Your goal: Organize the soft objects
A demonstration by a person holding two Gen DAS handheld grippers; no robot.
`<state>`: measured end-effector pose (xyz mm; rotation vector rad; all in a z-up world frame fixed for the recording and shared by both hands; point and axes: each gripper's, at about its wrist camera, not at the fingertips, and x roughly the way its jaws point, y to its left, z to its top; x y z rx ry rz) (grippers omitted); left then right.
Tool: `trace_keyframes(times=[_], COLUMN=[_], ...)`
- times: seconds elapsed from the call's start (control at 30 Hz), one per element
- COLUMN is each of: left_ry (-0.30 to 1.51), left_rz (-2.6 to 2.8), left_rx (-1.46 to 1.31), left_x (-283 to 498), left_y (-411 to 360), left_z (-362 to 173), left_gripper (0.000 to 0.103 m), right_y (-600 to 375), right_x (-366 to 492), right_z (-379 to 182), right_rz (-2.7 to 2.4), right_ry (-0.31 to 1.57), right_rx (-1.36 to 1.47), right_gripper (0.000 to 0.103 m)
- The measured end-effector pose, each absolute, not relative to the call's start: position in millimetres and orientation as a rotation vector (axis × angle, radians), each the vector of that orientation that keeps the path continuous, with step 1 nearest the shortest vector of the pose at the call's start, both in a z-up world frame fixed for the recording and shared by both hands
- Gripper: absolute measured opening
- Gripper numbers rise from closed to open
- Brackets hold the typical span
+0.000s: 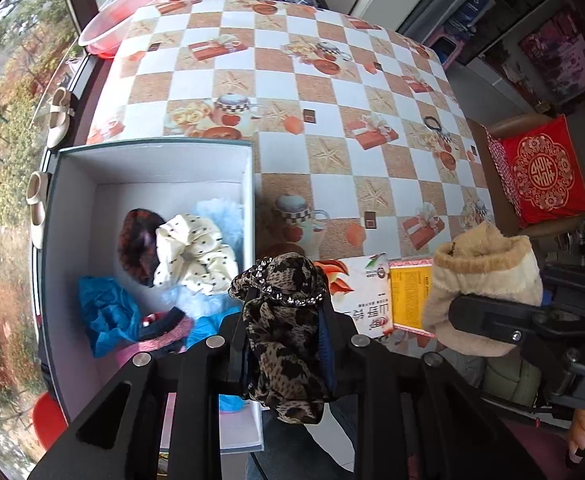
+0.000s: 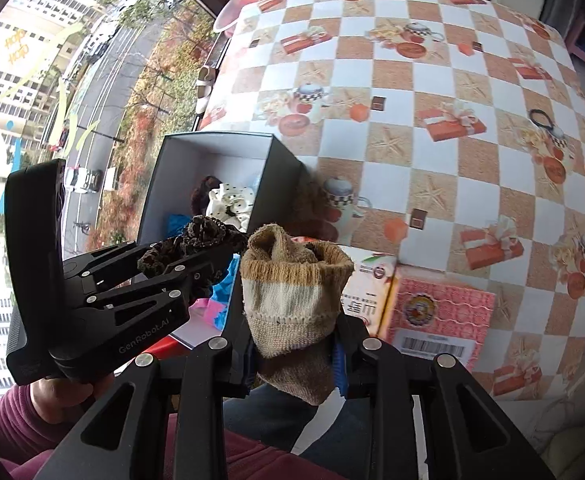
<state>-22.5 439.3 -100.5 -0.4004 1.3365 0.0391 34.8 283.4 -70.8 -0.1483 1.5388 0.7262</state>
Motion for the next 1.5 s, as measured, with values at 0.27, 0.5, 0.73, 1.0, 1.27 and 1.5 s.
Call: trace_keyframes(times=[0.27,0.5,0.73,1.0,1.27,1.5], left_ry=[1.346,1.324,1.349,1.35,1.332,1.326], left_rz=[0.201,0.328,0.318,0.345,0.355,0.342], left_rx=[-0.465,-0.421,-0.563,-0.551,-0.53,-0.514], left_x=[-72,-98,-106,-109,-111,-114], left_y=[494,513,527,527,528,527], left_z=[-117,-120,-131,-129,-124,-121], left_gripper=[0.028,0.077,0.077,0.077,0.077,0.078], right_y=[367,419,424,420,423,426], right_x=[8,-3,-5,-10,-14,-19], right_z=[-81,-89,-90,-89,-82,-80], right_rz=[0.875,0.922,0.855,0.817,0.814,0.808], right_ry=[1.533,1.495,1.452,1.462,1.441,1.437], right_rx=[-0.305,-0.398,-0.478,-0.49,-0.505,-0.514], right_gripper=[0.031,0.099,0.1,0.1,0.1,0.1])
